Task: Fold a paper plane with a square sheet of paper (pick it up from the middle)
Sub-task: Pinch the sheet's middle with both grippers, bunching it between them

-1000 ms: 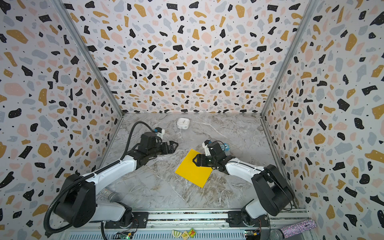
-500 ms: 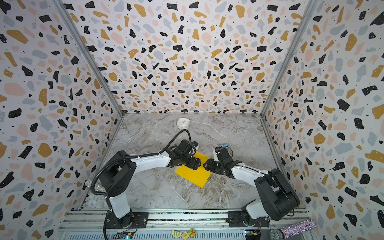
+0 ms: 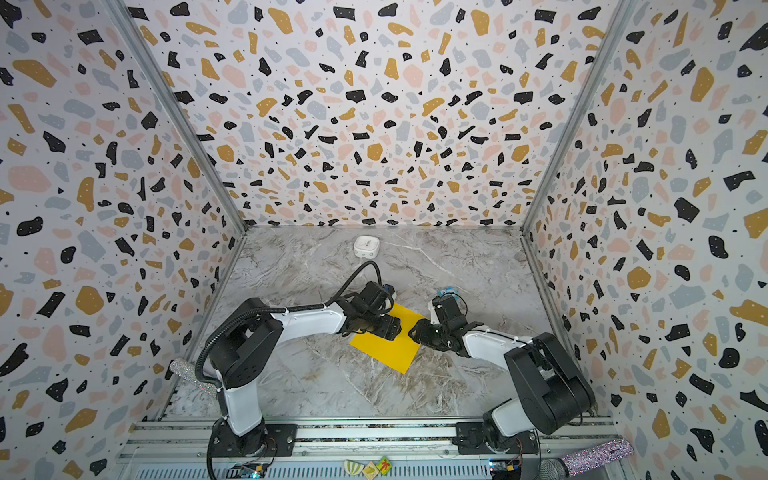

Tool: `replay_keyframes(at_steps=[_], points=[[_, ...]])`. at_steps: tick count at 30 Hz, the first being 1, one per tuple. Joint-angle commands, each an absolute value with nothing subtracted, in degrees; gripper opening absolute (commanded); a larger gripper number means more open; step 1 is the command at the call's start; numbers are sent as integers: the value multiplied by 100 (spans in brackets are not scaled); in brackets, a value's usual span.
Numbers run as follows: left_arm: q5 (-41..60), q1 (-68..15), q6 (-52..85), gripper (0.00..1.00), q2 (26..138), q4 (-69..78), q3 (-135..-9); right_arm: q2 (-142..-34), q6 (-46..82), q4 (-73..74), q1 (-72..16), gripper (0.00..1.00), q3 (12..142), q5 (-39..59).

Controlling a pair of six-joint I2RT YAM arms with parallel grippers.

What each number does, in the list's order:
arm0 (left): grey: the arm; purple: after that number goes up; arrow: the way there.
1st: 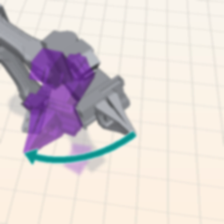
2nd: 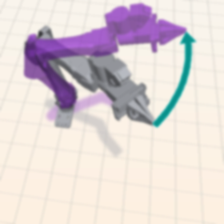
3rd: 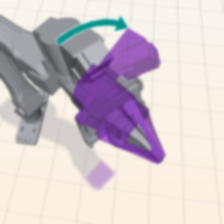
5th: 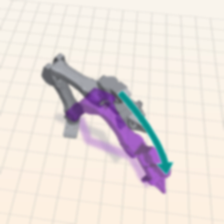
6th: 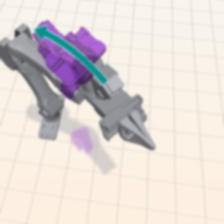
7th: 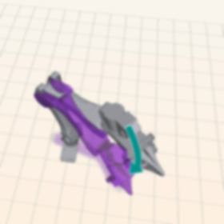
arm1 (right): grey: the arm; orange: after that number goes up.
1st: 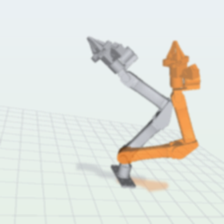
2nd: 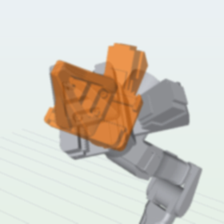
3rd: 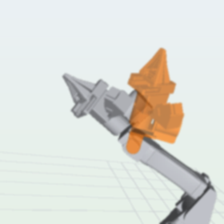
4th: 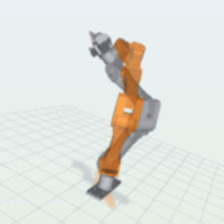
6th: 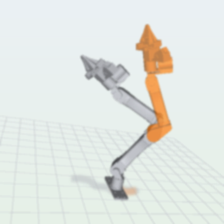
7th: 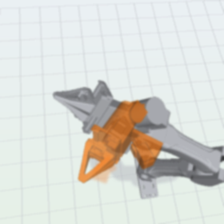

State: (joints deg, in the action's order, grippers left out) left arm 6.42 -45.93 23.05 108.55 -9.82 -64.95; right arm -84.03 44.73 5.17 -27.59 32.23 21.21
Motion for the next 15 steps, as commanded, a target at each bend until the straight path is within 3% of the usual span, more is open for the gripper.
replay_keyframes(at_steps=[1,15], points=[[631,-4594,2467,86,10903,-1121,-6295,-8635,4445,483,-2734,50,3103,2162],[1230,-4337,2906,84,10767,-721,-5981,-9333,4226,1246,-2583,46,3292,2897]])
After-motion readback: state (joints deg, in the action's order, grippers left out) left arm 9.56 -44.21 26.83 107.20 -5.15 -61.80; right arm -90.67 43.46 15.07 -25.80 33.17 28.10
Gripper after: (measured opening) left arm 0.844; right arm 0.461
